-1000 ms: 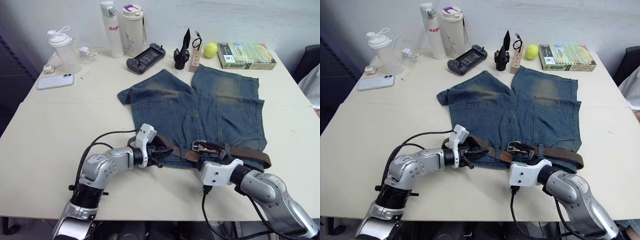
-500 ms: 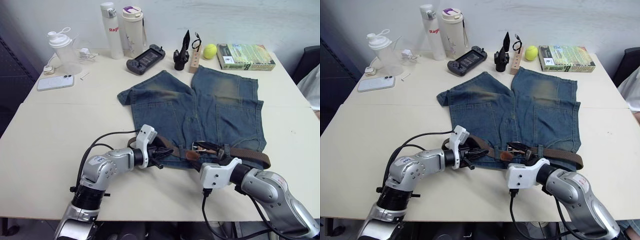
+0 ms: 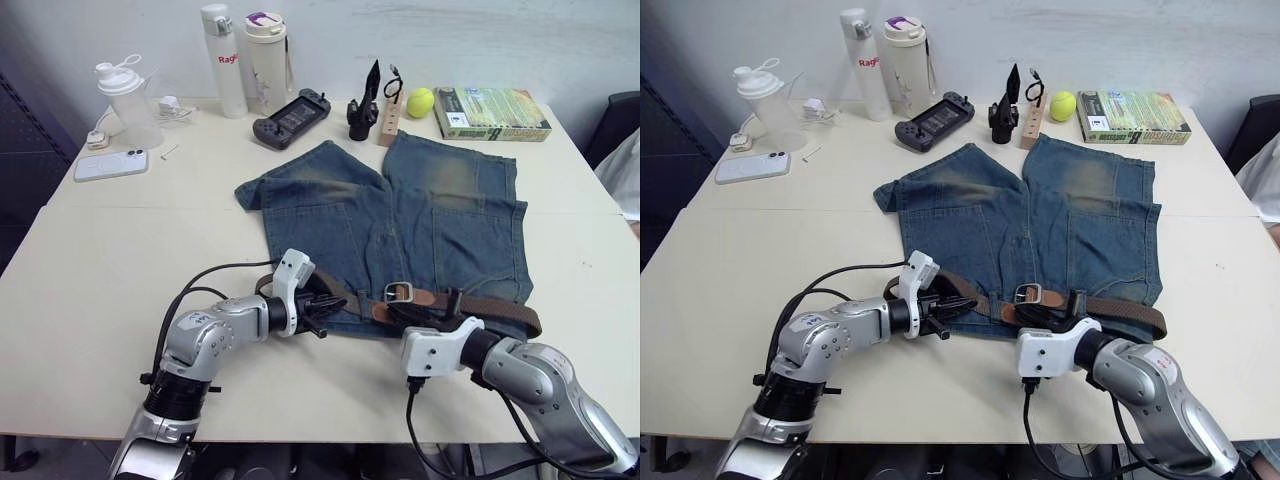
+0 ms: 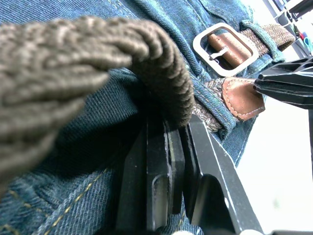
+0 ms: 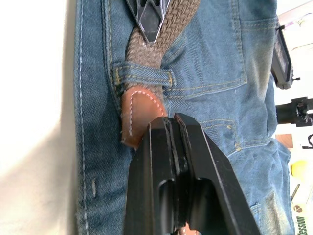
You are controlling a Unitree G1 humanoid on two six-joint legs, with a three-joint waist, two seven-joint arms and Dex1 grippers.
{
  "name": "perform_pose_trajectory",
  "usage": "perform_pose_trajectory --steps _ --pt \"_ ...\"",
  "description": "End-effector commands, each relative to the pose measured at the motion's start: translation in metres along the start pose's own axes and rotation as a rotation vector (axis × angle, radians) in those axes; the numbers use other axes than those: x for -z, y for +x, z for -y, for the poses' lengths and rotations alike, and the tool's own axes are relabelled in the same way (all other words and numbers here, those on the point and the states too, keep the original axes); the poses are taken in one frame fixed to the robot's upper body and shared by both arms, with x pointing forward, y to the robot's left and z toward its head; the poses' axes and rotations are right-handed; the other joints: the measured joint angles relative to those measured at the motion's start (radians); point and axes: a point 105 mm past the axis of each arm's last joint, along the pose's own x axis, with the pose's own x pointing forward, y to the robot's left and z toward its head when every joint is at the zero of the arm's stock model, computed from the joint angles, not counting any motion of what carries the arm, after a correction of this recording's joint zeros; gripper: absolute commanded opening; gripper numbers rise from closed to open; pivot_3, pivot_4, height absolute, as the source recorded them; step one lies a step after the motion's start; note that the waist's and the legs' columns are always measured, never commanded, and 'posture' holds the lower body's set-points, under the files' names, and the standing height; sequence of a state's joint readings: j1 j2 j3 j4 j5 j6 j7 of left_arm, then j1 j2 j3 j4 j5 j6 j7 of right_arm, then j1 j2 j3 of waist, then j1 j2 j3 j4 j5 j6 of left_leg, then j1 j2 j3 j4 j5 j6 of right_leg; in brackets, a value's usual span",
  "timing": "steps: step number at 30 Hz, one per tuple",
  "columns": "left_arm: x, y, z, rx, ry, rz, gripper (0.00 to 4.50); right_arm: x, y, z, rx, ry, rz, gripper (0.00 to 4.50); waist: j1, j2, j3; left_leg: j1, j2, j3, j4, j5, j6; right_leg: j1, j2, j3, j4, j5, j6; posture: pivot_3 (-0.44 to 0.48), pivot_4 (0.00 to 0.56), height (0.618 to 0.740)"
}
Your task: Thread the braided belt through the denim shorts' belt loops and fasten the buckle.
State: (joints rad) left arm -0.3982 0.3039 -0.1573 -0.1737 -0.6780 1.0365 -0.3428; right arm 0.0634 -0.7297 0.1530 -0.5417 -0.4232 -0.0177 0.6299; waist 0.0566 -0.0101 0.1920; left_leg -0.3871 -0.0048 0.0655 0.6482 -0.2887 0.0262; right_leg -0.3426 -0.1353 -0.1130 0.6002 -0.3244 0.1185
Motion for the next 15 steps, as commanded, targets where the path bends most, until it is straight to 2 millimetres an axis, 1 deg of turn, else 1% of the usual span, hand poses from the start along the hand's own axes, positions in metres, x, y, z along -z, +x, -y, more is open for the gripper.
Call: perform_pose_trajectory --steps 1,2,3,5,9,15 --pt "0.036 0.002 -0.010 -0.045 -0.077 -0.138 0.00 -0.006 -0.004 0.003 0.021 0.041 0.018 0.05 0.000 0.000 0.000 0.000 0.000 0.000 0.000 0.000 0.000 0.000 0.000 0.000 0.000 0.000 0.000 0.000 0.150 0.724" --pt "0.037 0.002 -0.010 -0.045 -0.078 -0.140 0.00 -0.005 -0.006 0.005 0.033 0.048 0.015 0.05 0.000 0.000 0.000 0.000 0.000 0.000 0.000 0.000 0.000 0.000 0.000 0.000 0.000 0.000 0.000 0.000 0.150 0.724" --pt "0.037 0.002 -0.010 -0.045 -0.080 -0.140 0.00 -0.005 -0.008 0.008 0.048 0.061 0.012 0.53 0.000 0.000 0.000 0.000 0.000 0.000 0.000 0.000 0.000 0.000 0.000 0.000 -0.001 0.000 0.000 0.000 0.150 0.724" --pt "0.037 0.002 -0.010 -0.044 -0.081 -0.140 0.00 -0.003 -0.011 0.010 0.057 0.075 0.006 1.23 0.000 0.000 0.000 0.000 0.000 0.000 0.000 0.000 0.000 0.000 0.000 0.000 -0.001 0.000 0.000 0.000 0.150 0.724" --pt "0.037 0.002 -0.009 -0.039 -0.084 -0.142 0.00 0.004 -0.018 0.000 -0.002 0.019 -0.019 3.00 0.001 0.000 0.000 0.000 0.000 -0.001 0.000 0.000 0.000 0.001 0.000 -0.001 -0.001 0.000 0.000 0.000 0.150 0.724" --pt "0.037 0.003 -0.009 -0.040 -0.082 -0.146 0.00 0.007 -0.014 -0.003 -0.002 -0.006 -0.016 3.00 0.000 0.000 0.000 0.000 0.000 -0.001 0.000 -0.001 0.000 0.001 0.000 -0.001 -0.002 0.000 0.000 0.000 0.150 0.724"
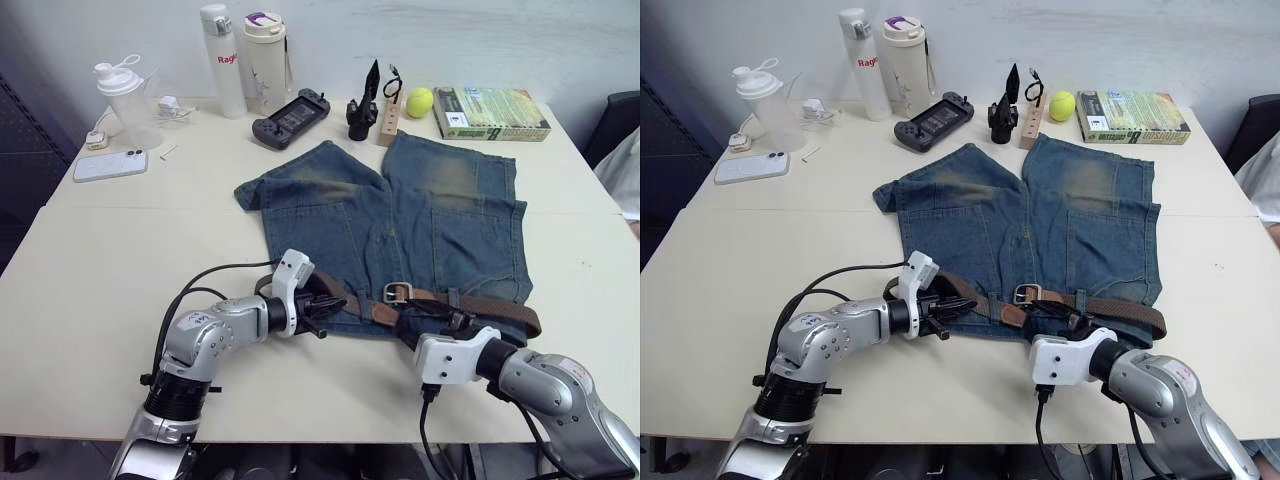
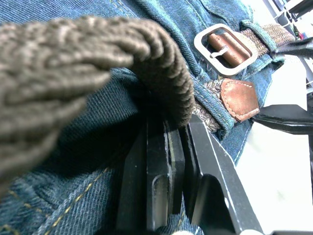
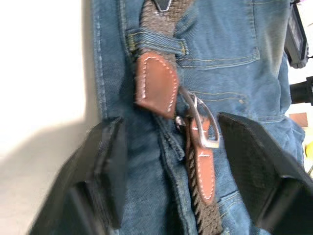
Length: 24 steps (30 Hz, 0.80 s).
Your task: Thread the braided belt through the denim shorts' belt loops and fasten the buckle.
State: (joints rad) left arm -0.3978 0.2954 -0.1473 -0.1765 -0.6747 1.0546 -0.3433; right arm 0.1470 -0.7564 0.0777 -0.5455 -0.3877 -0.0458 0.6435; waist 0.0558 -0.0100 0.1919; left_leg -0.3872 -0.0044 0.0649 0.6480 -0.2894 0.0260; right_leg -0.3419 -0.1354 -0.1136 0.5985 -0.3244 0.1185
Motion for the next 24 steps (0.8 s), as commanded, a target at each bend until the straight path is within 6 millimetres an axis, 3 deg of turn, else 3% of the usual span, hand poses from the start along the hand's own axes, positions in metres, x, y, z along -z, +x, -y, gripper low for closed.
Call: perform_pose_trajectory --steps 1,19,21,22,23,24 --pt "0.036 0.003 -0.009 -0.041 -0.071 -0.141 0.00 -0.005 0.002 0.005 0.031 -0.039 0.025 3.00 0.001 0.000 0.000 0.000 0.000 0.000 0.000 0.000 0.000 0.000 0.000 0.000 0.000 0.000 0.000 0.000 0.150 0.724" --pt "0.035 0.003 -0.009 -0.040 -0.072 -0.136 0.00 -0.019 0.011 0.008 0.051 -0.049 0.095 3.00 0.000 0.000 0.000 0.000 0.000 0.000 0.000 0.000 0.000 0.000 0.001 0.000 0.000 0.000 0.000 0.000 0.150 0.724" --pt "0.035 0.003 -0.009 -0.039 -0.071 -0.136 0.00 -0.019 0.012 0.006 0.038 -0.050 0.098 2.50 0.000 0.000 0.000 0.000 0.000 0.000 0.000 0.000 0.000 0.000 0.001 0.000 0.000 0.000 0.000 0.000 0.150 0.724" --pt "0.035 0.003 -0.009 -0.040 -0.070 -0.135 0.00 -0.019 0.013 0.005 0.031 -0.051 0.098 2.50 0.000 0.000 0.000 0.000 0.000 0.000 0.000 0.000 0.000 0.000 0.001 0.000 0.000 0.000 0.000 0.000 0.150 0.724" --pt "0.035 0.003 -0.009 -0.040 -0.070 -0.135 0.00 -0.020 0.013 0.004 0.025 -0.055 0.100 1.90 0.000 0.000 0.000 0.000 0.000 0.000 0.000 0.000 0.000 0.000 0.001 0.000 0.000 0.000 0.000 0.000 0.150 0.724" --pt "0.035 0.003 -0.009 -0.040 -0.070 -0.135 0.00 -0.020 0.013 0.003 0.023 -0.053 0.102 1.63 0.000 0.000 0.000 0.000 0.000 0.000 0.000 0.000 0.000 0.000 0.001 0.000 0.000 0.000 0.000 0.000 0.150 0.724"
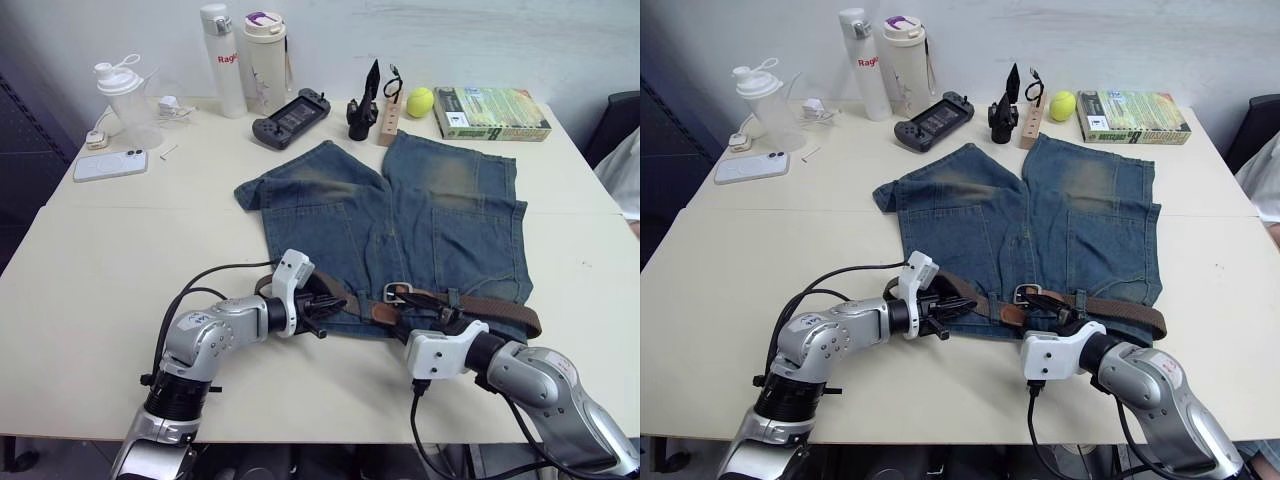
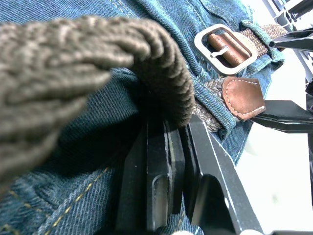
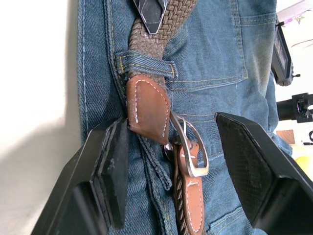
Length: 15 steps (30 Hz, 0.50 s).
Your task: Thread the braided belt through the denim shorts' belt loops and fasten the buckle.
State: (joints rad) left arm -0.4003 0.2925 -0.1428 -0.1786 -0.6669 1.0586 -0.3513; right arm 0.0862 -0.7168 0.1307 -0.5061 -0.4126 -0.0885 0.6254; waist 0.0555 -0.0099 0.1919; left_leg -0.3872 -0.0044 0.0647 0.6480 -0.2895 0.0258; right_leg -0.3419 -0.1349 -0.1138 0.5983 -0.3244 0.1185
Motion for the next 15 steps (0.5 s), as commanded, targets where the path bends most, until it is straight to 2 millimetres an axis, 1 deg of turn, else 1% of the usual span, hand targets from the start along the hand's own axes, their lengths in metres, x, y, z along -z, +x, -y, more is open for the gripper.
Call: perform_pose_trajectory --steps 1,2,3,4,5,10,13,14,15 --pt "0.036 0.003 -0.009 -0.042 -0.073 -0.136 0.00 -0.011 0.001 0.001 0.000 -0.030 0.043 1.63 0.000 0.000 0.000 0.000 0.000 0.000 0.000 0.000 0.000 0.000 0.000 0.000 0.000 0.000 0.000 0.000 0.150 0.724" --pt "0.036 0.003 -0.009 -0.042 -0.073 -0.136 0.00 -0.011 0.002 0.000 -0.003 -0.028 0.044 1.05 0.000 0.000 0.000 0.000 0.000 0.000 0.000 0.000 0.000 0.000 0.000 0.000 0.000 0.000 0.000 0.000 0.150 0.724" --pt "0.036 0.002 -0.009 -0.041 -0.072 -0.136 0.00 -0.011 0.002 -0.001 -0.006 -0.026 0.042 0.83 0.000 0.000 0.000 0.000 0.000 0.000 0.000 0.000 0.000 0.000 0.000 0.000 0.000 0.000 0.000 0.000 0.150 0.724" --pt "0.036 0.002 -0.009 -0.041 -0.072 -0.136 0.00 -0.011 0.002 -0.002 -0.010 -0.027 0.041 0.27 0.000 0.000 0.000 0.000 0.000 0.000 0.000 0.000 0.000 0.000 0.000 0.000 0.000 0.000 0.000 0.000 0.150 0.724" --pt "0.036 0.002 -0.009 -0.041 -0.072 -0.136 0.00 -0.011 0.002 -0.002 -0.012 -0.027 0.040 0.04 0.000 0.000 0.000 0.000 0.000 0.000 0.000 0.000 0.000 0.000 0.000 0.000 0.000 0.000 0.000 0.000 0.150 0.724" --pt "0.034 0.001 -0.007 -0.029 -0.056 -0.123 0.00 -0.010 0.002 0.000 -0.007 -0.031 0.035 0.04 0.000 0.000 0.000 0.000 0.000 0.000 0.000 0.000 0.000 0.000 0.000 0.000 0.000 0.000 0.000 0.000 0.150 0.724" --pt "0.027 0.000 -0.004 -0.001 -0.045 -0.086 0.00 -0.009 0.001 0.001 -0.012 -0.033 0.030 0.04 -0.002 0.000 0.000 0.000 0.000 0.000 0.000 0.000 0.000 0.000 0.000 0.000 0.000 0.000 0.000 0.000 0.150 0.724" --pt "0.023 -0.002 0.000 0.029 -0.046 -0.066 0.00 -0.009 0.001 0.002 -0.013 -0.033 0.030 0.04 -0.002 0.000 0.000 0.000 0.000 0.000 0.000 0.000 0.000 0.000 0.000 0.000 0.000 0.000 0.000 0.000 0.150 0.724" --pt "0.020 -0.003 0.003 0.049 -0.045 -0.053 0.79 -0.009 0.001 0.002 -0.013 -0.033 0.031 0.00 -0.003 0.000 0.000 0.000 0.000 0.000 0.000 0.000 0.000 0.000 0.000 0.000 0.000 0.000 0.000 0.000 0.150 0.724"
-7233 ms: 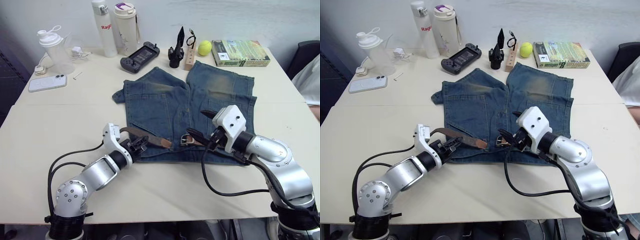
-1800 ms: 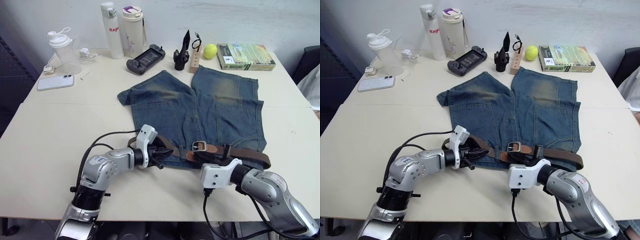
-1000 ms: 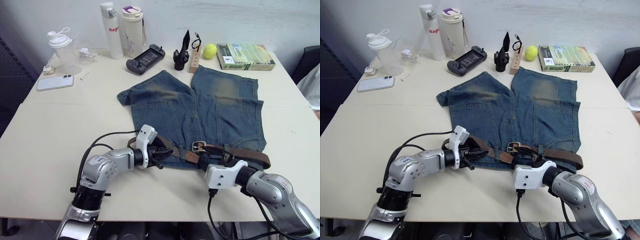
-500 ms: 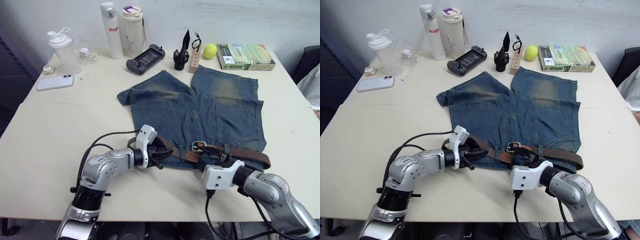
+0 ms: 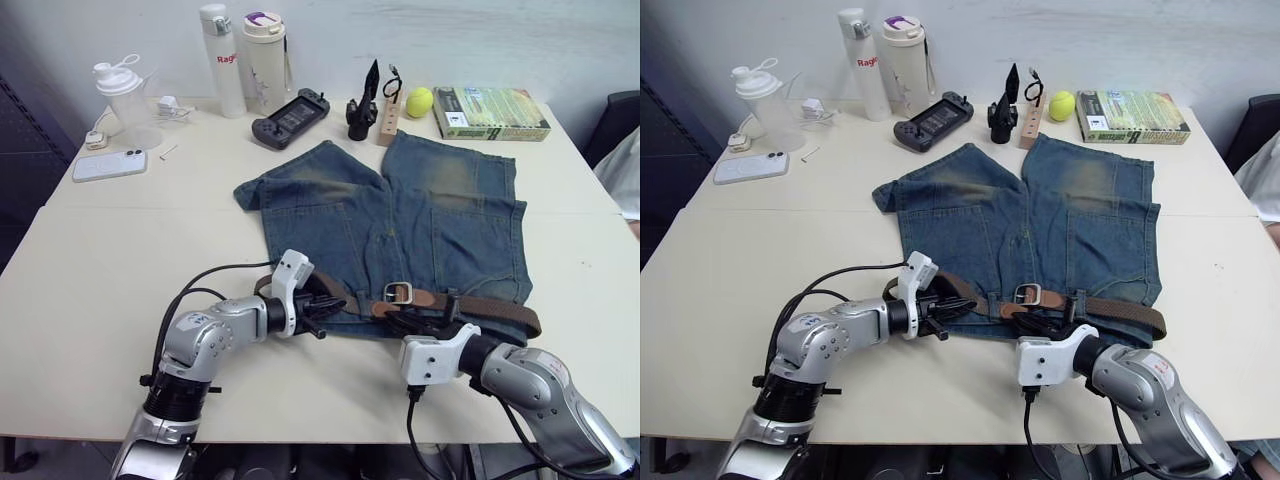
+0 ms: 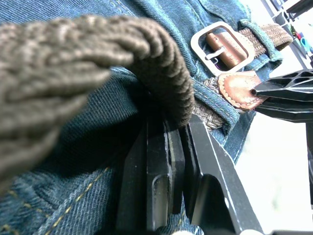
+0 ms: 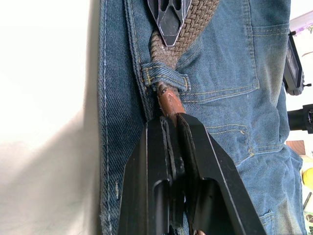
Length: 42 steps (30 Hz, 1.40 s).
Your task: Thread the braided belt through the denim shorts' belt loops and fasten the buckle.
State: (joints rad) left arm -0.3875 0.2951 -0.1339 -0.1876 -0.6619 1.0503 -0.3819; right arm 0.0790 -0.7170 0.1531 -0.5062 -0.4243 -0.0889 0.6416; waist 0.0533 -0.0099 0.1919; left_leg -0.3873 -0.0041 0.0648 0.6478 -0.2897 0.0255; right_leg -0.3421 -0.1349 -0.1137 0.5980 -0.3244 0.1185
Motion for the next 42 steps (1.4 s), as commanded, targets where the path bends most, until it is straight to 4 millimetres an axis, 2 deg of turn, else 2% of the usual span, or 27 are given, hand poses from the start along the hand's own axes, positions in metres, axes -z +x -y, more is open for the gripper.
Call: perform_pose_trajectory --steps 1,3,7,11,14,16,19,22,23,28,29,33,37,42 --pt "0.017 -0.002 0.004 0.044 -0.042 -0.051 1.08 -0.006 -0.003 0.007 0.015 -0.023 0.022 0.00 -0.001 0.000 0.000 0.000 0.000 0.000 0.000 0.000 0.000 0.000 0.000 0.000 0.000 0.000 0.000 0.000 0.150 0.724" --pt "0.012 -0.010 0.008 0.077 -0.029 -0.029 1.96 -0.006 -0.003 0.007 0.009 -0.023 0.022 0.00 -0.003 0.000 0.000 0.000 0.000 0.000 0.000 0.000 0.000 0.000 0.000 0.000 0.000 0.000 0.000 0.000 0.150 0.724" --pt "-0.001 -0.046 0.018 0.175 0.033 0.007 3.77 -0.005 -0.004 0.007 0.009 -0.017 0.024 0.00 -0.011 0.001 0.001 -0.001 0.002 0.000 0.000 -0.001 -0.001 -0.001 0.000 0.001 0.000 -0.001 -0.001 0.000 0.150 0.724" --pt "-0.012 -0.083 0.028 0.295 0.092 0.027 3.77 -0.005 -0.004 0.010 0.014 -0.015 0.026 0.00 -0.025 0.004 0.003 -0.001 0.004 0.000 -0.001 -0.001 -0.003 -0.004 0.001 0.000 0.002 -0.003 -0.005 0.000 0.150 0.724" --pt "-0.044 -0.116 0.013 0.323 0.182 0.093 3.77 -0.005 -0.004 0.012 0.023 -0.017 0.027 0.00 -0.023 0.005 0.004 -0.003 0.005 0.000 0.000 0.000 -0.003 -0.005 0.001 -0.001 0.003 -0.003 -0.006 0.000 0.150 0.724" --pt "-0.062 -0.123 0.000 0.316 0.253 0.118 3.77 -0.006 -0.004 0.012 0.025 -0.018 0.029 0.00 -0.021 0.005 0.004 -0.003 0.004 -0.001 0.000 0.000 -0.004 -0.006 0.001 -0.002 0.005 -0.003 -0.006 0.000 0.150 0.724" --pt "-0.084 -0.111 -0.032 0.225 0.291 0.165 3.77 -0.006 -0.004 0.012 0.027 -0.017 0.030 0.00 -0.017 0.006 0.005 -0.003 0.002 0.000 -0.001 0.000 -0.004 -0.007 0.002 -0.002 0.005 -0.003 -0.006 0.000 0.150 0.724" --pt "-0.093 -0.086 -0.063 0.102 0.355 0.142 2.96 -0.008 -0.004 0.011 0.030 -0.019 0.031 0.00 -0.012 0.005 0.005 -0.004 0.000 0.002 0.000 0.004 0.003 -0.008 0.003 -0.002 0.007 -0.003 -0.005 0.000 0.150 0.724" --pt "-0.091 -0.078 -0.071 0.070 0.394 0.113 2.49 -0.008 -0.004 0.011 0.032 -0.020 0.030 0.00 -0.012 0.005 0.005 -0.005 0.000 0.003 0.000 0.005 0.005 -0.010 0.003 -0.002 0.010 -0.003 -0.005 0.000 0.150 0.724" --pt "-0.069 -0.049 -0.088 0.037 0.564 -0.060 0.23 -0.009 -0.006 0.012 0.039 -0.021 0.027 0.00 -0.020 0.004 0.006 -0.014 0.000 0.007 0.001 0.007 0.009 -0.020 0.003 -0.006 0.015 -0.002 -0.004 0.000 0.150 0.724" --pt "-0.062 -0.046 -0.091 0.036 0.601 -0.099 0.04 -0.009 -0.006 0.012 0.040 -0.022 0.027 0.00 -0.020 0.004 0.006 -0.016 0.000 0.007 0.002 0.007 0.009 -0.022 0.003 -0.006 0.016 -0.002 -0.004 0.000 0.150 0.724" --pt "-0.034 -0.048 -0.104 0.038 0.773 -0.274 0.04 -0.010 -0.007 0.016 0.058 -0.017 0.024 0.00 -0.025 0.003 0.006 -0.015 0.000 0.007 0.003 0.008 0.010 -0.020 0.002 -0.007 0.016 -0.002 -0.004 0.000 0.150 0.724" --pt "-0.030 -0.049 -0.109 0.038 0.798 -0.286 0.04 -0.013 -0.011 0.022 0.076 -0.013 0.029 0.00 -0.026 0.003 0.005 -0.012 0.000 0.006 0.003 0.008 0.009 -0.019 0.002 -0.006 0.015 -0.002 -0.004 0.000 0.150 0.724" --pt "-0.026 -0.049 -0.111 0.042 0.823 -0.301 0.04 -0.018 -0.030 0.043 0.117 -0.029 0.025 0.00 -0.026 0.003 0.005 -0.012 0.000 0.006 0.003 0.008 0.010 -0.019 0.001 -0.007 0.019 -0.002 -0.004 0.000 0.150 0.724"
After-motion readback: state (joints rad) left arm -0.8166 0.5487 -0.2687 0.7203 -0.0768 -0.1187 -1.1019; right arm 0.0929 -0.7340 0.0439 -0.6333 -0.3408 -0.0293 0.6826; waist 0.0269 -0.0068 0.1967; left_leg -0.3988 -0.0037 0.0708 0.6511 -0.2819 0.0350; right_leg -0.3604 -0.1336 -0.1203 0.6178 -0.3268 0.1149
